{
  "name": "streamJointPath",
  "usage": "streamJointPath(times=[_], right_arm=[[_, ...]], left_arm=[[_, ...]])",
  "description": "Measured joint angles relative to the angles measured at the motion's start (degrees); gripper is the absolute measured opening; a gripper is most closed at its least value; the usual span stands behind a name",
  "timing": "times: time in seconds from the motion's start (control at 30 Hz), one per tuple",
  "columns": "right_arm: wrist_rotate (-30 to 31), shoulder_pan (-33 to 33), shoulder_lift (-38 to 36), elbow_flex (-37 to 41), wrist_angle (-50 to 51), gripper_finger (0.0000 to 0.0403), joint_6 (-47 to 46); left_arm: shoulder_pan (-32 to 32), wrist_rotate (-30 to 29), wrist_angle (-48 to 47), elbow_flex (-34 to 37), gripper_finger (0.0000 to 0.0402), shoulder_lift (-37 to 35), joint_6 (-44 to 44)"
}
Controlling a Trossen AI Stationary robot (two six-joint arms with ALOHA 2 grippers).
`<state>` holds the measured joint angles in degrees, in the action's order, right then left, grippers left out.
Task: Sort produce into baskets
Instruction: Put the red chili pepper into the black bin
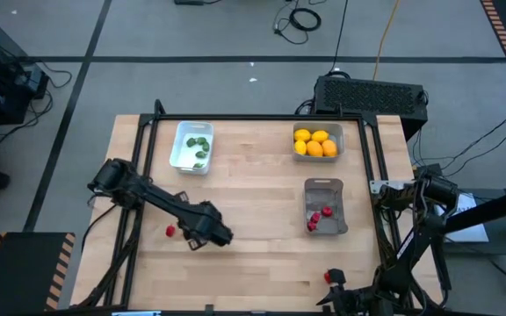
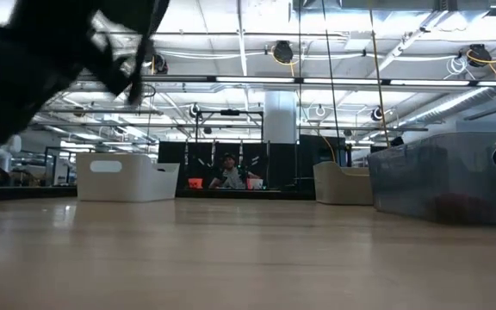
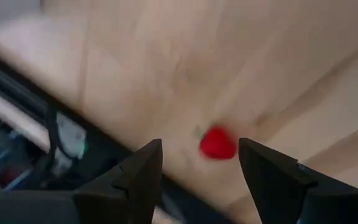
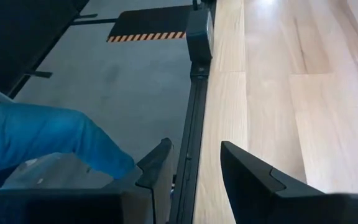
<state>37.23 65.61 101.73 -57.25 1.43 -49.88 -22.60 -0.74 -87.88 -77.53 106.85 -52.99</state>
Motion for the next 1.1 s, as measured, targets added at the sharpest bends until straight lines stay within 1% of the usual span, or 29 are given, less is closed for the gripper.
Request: streamJointPath(times=[0.13, 0.37, 0.5, 0.63, 0.73, 0.83, 0.97, 1.1], right_arm=[[-0.03, 0.02, 0.00, 0.00, 0.13, 0.0125, -0.22], [-0.04, -0.11, -0.01, 0.00, 0.24, 0.0125, 0.46], [-0.03, -0.25, 0.00, 0.00, 0.24, 0.0125, 0.54], [-0.04, -0.25, 0.00, -0.02, 0.35, 0.0125, 0.87], [-0.04, -0.47, 0.00, -0.02, 0.33, 0.0125, 2.35], [-0.02, -1.27, 0.00, -0.02, 0.33, 0.0125, 3.65], [-0.31, -2.57, -0.02, -0.02, 0.38, 0.0125, 4.11], [-2.68, -3.82, 0.00, -0.02, 0.46, 0.0125, 4.77]], left_arm=[[-0.03, 5.21, 3.00, 6.35, 0.0219, 0.19, 1.30], [0.76, 10.61, 8.08, 13.98, 0.0219, -0.58, 2.63], [2.21, 12.96, 12.13, 20.17, 0.0219, -5.81, -0.76], [2.73, 13.03, 21.24, 26.48, 0.0219, -12.91, -6.45], [2.73, 13.56, 26.91, 29.92, 0.0219, -16.02, -8.95], [2.71, 13.39, 26.78, 31.75, 0.0219, -16.96, -9.72], [2.22, 9.69, 23.55, 31.54, 0.0219, -17.07, -9.75], [2.22, 10.33, 19.72, 31.45, 0.0219, -17.49, -10.14]])
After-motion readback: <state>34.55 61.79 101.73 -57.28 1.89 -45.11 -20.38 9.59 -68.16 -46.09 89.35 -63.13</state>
